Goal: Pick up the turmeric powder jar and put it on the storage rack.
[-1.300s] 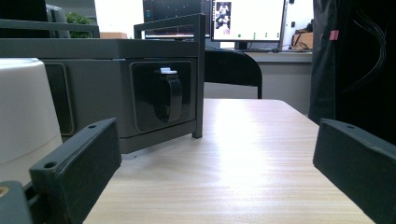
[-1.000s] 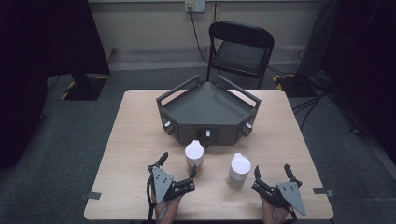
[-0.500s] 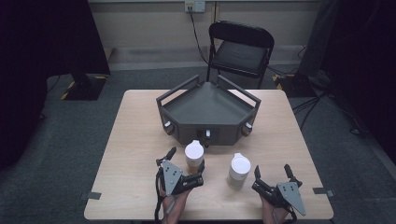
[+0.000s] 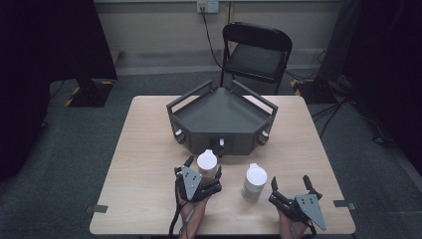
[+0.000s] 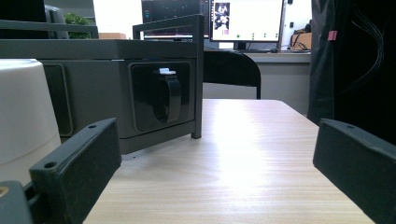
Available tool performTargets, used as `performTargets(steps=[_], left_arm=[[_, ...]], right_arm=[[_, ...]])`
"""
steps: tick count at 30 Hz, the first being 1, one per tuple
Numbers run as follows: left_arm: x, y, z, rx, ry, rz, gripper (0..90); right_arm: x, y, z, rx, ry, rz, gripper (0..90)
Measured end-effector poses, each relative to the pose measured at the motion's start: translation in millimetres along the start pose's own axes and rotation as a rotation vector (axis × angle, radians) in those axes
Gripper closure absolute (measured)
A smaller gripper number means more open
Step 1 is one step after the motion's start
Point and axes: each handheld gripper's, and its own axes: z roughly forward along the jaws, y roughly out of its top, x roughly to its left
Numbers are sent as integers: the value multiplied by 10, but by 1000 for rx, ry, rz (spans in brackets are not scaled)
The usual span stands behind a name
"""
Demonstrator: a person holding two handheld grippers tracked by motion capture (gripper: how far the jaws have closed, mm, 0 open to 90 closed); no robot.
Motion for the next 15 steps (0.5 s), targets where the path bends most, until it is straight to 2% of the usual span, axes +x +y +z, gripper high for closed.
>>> performTargets(steps=[3,5,8,11,15], left_arm=[[-5,-13,27,4,-3,-20,108],[1,8,69,34,-6,-20,129],[-10,9,84,40,2,-17,169],[-19,6,103,38,8,-31,201],[-42,23,147,68,11,-32,239]], right_arm=[[-1,1,1,1,0,0,0],[-1,2,1,1,1,0,0],[-2,0,0,0,1,0,0],[-3,0,0,0,1,0,0],[-6,1,0,0,4,0,2]])
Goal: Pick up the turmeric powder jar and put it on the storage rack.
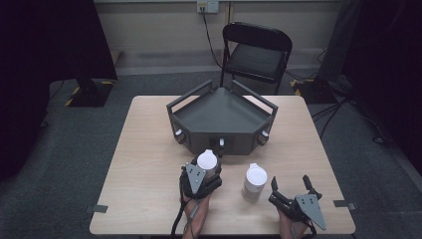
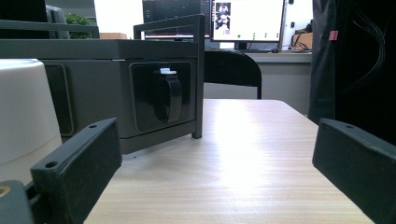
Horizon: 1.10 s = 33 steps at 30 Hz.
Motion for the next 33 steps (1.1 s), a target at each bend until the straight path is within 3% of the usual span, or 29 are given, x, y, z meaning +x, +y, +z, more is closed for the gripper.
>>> performTargets(steps=[3,17,33], left_arm=[[-28,-34,-8,-15,19,-6,298],[-69,-54,-17,-24,34,3,303],[-26,-84,-71,-37,30,4,304]], right_arm=[[0,-1,0,-1,0,1,2],[-2,-1,0,-1,1,1,2],[-1,-1,0,-1,0,1,2]])
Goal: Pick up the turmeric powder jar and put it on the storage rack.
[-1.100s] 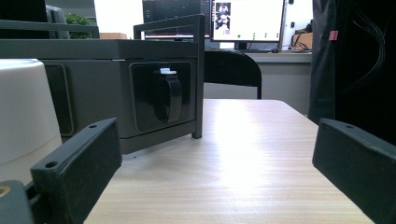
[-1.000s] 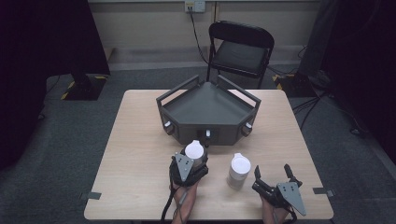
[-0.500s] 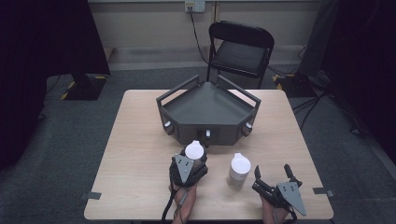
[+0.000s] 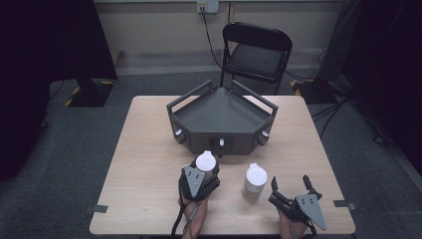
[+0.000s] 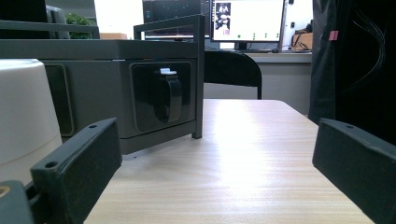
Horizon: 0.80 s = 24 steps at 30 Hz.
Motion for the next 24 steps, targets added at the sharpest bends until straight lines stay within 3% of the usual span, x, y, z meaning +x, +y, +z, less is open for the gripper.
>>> performTargets(steps=[24], left_arm=[[135,73,-103,-32,-14,4,304]], right_arm=[[4,1,1,1,-2,-1,2]])
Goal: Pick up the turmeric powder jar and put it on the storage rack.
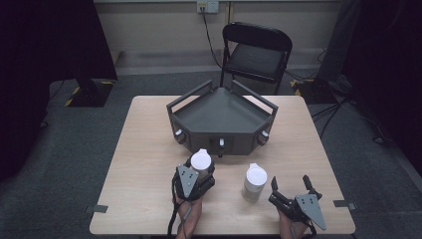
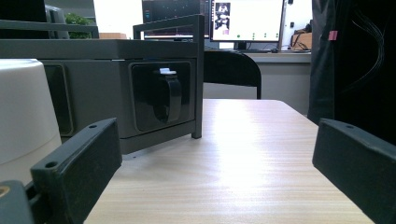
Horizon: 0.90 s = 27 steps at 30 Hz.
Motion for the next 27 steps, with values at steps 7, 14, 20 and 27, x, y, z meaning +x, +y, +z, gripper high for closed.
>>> performTargets(steps=[7,14,20,27], left_arm=[[28,36,-38,-16,-3,-2,304],[66,75,-74,-30,-4,-12,304],[82,117,-90,-44,1,-21,304],[105,171,-108,-64,3,-22,304]], right_arm=[[0,0,0,0,0,0,2],[1,0,0,0,0,0,2],[6,-1,0,0,-3,0,2],[5,-1,-1,0,-3,0,1]])
